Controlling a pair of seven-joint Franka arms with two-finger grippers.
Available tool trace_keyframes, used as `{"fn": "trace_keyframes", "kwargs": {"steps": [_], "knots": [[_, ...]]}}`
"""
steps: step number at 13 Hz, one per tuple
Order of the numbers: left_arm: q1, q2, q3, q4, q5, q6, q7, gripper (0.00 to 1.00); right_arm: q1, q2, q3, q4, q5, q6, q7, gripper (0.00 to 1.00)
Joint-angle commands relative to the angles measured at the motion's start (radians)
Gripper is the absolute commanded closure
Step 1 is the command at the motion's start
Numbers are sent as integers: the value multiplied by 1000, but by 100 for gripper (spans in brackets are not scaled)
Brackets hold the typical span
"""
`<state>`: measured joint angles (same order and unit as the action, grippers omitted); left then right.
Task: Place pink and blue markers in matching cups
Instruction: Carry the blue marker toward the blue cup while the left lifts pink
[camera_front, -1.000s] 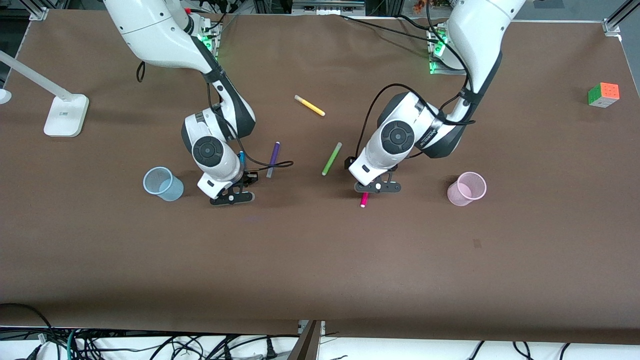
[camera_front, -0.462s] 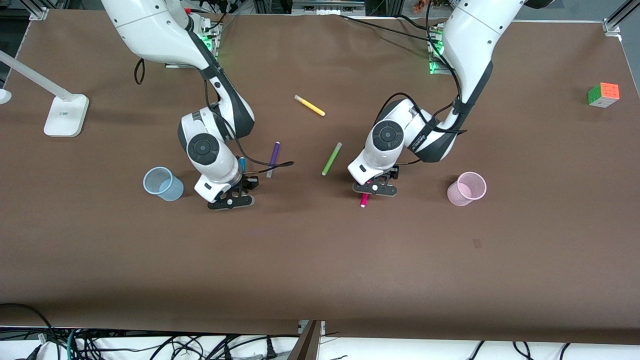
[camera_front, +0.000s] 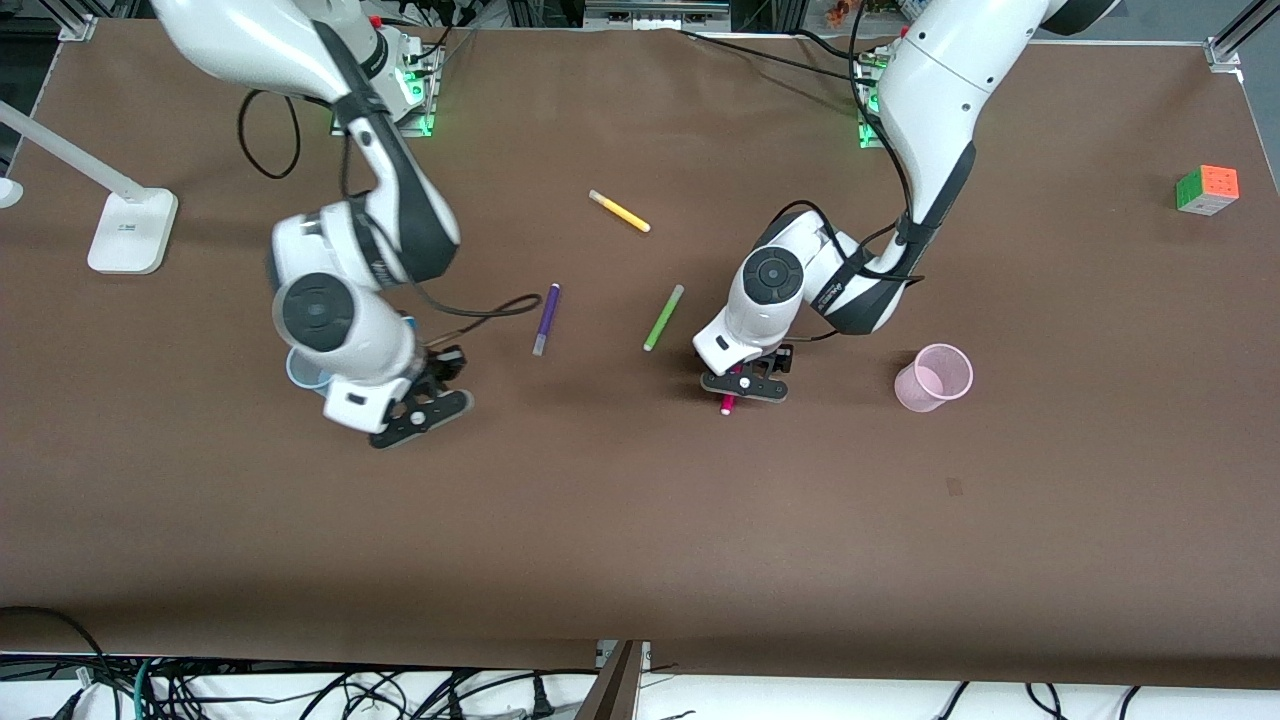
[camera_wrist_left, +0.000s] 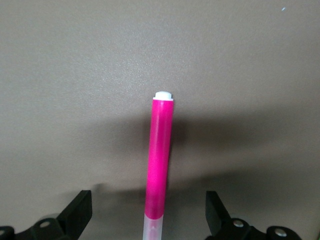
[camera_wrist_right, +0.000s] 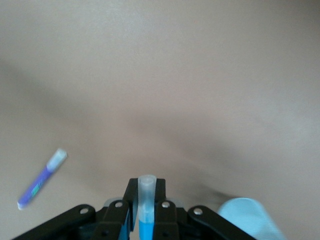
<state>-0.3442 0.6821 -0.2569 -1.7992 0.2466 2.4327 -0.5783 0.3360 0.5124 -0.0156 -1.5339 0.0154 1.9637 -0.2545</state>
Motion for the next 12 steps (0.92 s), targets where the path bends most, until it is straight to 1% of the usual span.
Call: {"fn": "trace_keyframes", "kwargs": {"steps": [1,2,3,4,5,8,10,11,12], "knots": [[-1,13,2,14,33,6,3,12,-67,-46,6,11,73,-78,-271,100],[-1,14,2,14,33,6,5,29,-95,-55,6,8,115,-89,-386,100],[1,14,2,14,33,8,6,52,-119,-64,6,8,159,-101,-513,100],[2,14,2,14,33,8,6,78,-138,-66,5,8,194,-114,-616,100],[2,14,2,18,33,6,6,99,-152,-68,-3,6,224,-124,-697,100],[17,10,2,23,33,6,5,100,-190,-74,-15,-14,302,-134,-917,100],[65,-21,-10,23,19,-10,0,100,-232,-74,-24,-49,403,-135,-1114,100],[79,-53,-22,23,14,-36,-2,100,-259,-72,-30,-70,444,-135,-1193,100],[83,-88,-28,27,5,-113,-2,100,-288,-71,-30,-89,483,-138,-1271,100]]}}
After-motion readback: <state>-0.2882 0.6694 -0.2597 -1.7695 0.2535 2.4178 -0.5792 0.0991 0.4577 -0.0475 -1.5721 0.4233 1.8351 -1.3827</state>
